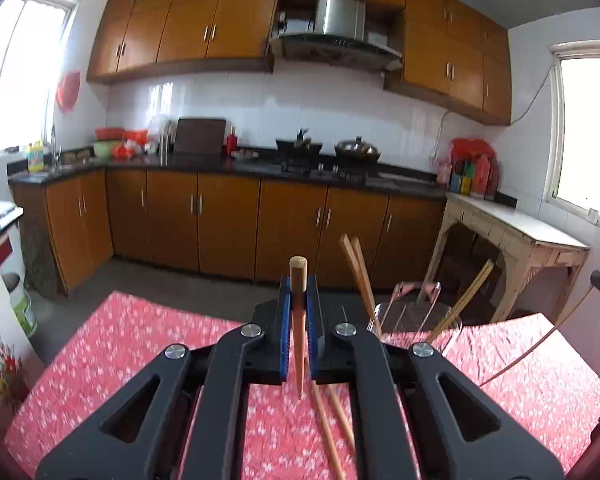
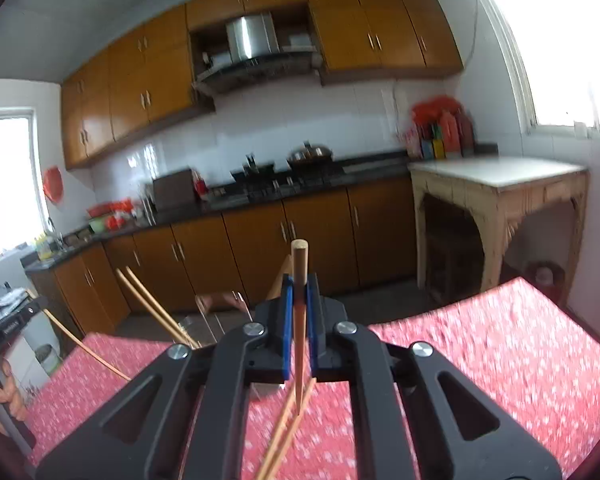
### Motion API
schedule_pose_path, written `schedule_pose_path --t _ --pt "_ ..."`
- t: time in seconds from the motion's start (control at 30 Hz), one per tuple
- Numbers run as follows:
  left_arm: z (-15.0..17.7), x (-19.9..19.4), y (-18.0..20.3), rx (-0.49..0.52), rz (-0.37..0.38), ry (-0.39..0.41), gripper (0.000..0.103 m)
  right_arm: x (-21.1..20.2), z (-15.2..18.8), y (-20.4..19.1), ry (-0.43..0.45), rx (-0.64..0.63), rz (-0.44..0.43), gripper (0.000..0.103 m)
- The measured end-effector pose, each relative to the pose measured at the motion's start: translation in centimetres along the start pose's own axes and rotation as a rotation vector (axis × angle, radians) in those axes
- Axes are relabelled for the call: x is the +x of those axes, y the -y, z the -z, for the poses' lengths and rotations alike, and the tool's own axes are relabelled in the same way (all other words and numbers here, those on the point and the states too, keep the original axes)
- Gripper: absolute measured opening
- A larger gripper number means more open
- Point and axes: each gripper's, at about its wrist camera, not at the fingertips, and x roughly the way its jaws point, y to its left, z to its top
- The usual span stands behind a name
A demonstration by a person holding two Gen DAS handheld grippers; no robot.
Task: Organize utensils
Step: 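Lift the left tool's chopstick over the wire holder while the right tool carries its chopstick there, then lower the left tool's chopstick into the holder and open it while the right tool releases its own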
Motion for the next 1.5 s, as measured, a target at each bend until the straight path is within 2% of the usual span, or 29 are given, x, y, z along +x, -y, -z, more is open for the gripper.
schedule_pose_path --t 0.17,0.3,0.47,0.6,0.83,1.0,1.2,1.5 --pt "-2.2 -0.8 1.3 0.006 0.021 0.05 0.007 -0.5 -2.4 -1.0 0.048 -0.001 -0.041 0.007" --pt "-4.1 -1.3 2.5 -0.017 0.074 0.073 0.007 -0.6 -4.1 -1.5 0.083 0.013 -0.078 0.007" --pt "-7.2 -1.8 4.8 -0.04 0.123 0.15 0.007 0.8 -6.5 -2.5 0.133 0.046 -0.134 0.007" --pt "-8.3 -0.7 6.6 -0.041 0.106 0.213 0.007 3.1 -7.2 -3.7 0.149 0.035 -0.15 0.007" --pt "-9.2 3.2 8.6 -0.065 0.049 0.257 0.007 7.7 -5.6 -4.5 0.062 0.034 -0.17 0.007" --pt "-7.9 5.6 9.5 -0.069 0.038 0.236 0.007 9.5 -4.5 -4.1 0.01 0.028 -0.19 0.007" --pt "-5.9 8.5 9.1 -0.096 0.022 0.174 0.007 11.4 -3.6 -3.6 -0.05 0.045 -0.202 0.008" --pt "-4.0 10.8 7.9 -0.134 0.021 0.084 0.007 14.3 -2.0 -3.3 -0.137 0.083 -0.223 0.008"
